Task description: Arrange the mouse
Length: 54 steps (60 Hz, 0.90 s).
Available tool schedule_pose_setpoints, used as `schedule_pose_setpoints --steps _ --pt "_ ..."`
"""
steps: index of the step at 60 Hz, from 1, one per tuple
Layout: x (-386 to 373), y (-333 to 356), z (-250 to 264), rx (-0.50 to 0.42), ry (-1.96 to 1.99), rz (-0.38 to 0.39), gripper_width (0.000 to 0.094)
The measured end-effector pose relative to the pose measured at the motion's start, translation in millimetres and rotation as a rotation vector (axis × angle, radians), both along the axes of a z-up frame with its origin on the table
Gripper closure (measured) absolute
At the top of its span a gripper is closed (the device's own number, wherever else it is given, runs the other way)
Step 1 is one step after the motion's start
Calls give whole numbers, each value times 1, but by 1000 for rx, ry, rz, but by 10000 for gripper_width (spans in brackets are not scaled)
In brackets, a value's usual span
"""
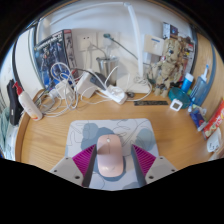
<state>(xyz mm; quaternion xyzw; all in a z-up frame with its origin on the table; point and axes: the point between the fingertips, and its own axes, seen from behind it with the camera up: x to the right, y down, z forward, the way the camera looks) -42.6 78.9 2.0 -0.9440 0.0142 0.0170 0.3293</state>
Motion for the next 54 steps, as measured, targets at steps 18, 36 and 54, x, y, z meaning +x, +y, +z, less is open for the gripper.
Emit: schedule_pose_setpoints --steps 18,36,54 --pt "4 -45 123 80 -6 -80 115" --pt "-34 -89 250 238 14 -38 113" --pt "-56 -115 284 283 6 0 117"
